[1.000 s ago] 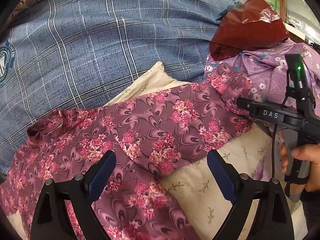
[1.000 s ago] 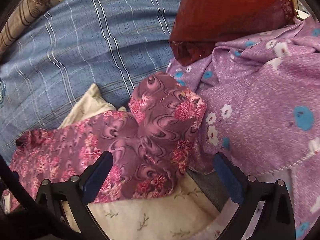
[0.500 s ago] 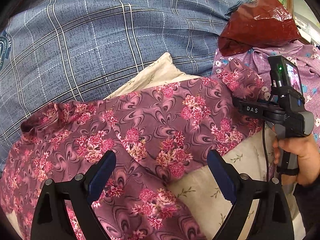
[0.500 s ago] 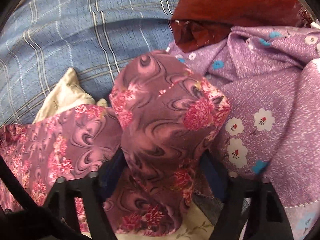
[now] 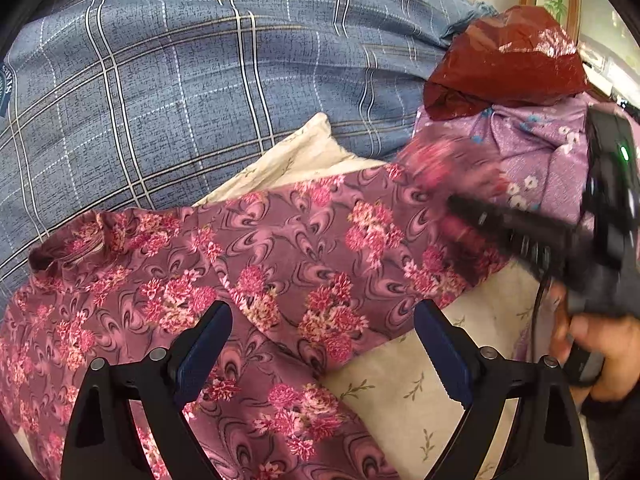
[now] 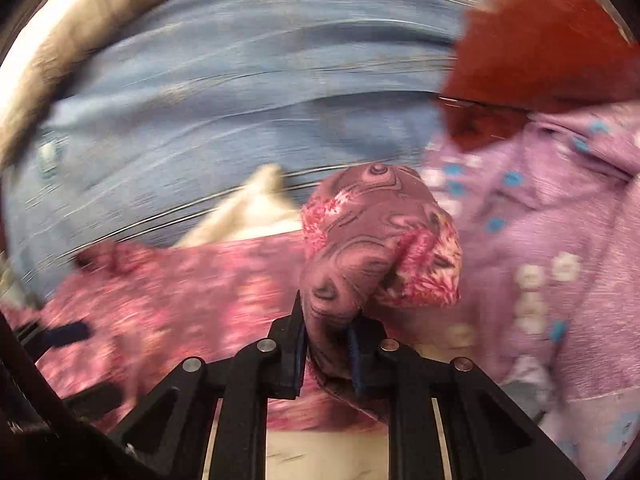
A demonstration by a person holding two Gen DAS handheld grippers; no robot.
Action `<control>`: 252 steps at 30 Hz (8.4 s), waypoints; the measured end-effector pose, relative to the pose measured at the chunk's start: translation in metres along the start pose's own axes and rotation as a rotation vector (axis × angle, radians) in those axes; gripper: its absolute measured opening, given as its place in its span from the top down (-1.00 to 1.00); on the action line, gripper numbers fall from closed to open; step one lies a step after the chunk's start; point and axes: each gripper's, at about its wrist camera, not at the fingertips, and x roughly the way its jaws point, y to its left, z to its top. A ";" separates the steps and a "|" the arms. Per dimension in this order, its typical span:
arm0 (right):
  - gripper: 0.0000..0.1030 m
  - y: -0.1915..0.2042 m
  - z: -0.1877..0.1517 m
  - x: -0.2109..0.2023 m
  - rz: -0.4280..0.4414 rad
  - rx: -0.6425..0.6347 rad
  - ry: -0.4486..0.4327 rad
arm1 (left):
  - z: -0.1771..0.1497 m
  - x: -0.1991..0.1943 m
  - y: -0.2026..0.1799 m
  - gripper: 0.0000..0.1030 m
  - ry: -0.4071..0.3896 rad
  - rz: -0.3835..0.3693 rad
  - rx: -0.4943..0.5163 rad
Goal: Fold small clothes
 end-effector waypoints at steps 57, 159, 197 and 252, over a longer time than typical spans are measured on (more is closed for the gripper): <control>-0.10 0.154 -0.041 0.003 0.169 -0.210 0.076 | -0.038 -0.019 0.170 0.84 -0.040 0.301 -0.566; 0.00 0.247 -0.024 0.052 0.102 -0.499 0.315 | -0.085 0.034 0.386 0.49 0.379 -0.528 -0.525; 0.25 0.129 0.033 0.081 -0.123 -0.107 0.271 | -0.144 0.033 0.388 0.86 0.305 -0.539 -0.597; 0.04 0.418 -0.060 0.024 0.308 -0.611 0.260 | -0.193 -0.185 0.450 0.12 0.141 0.014 -0.624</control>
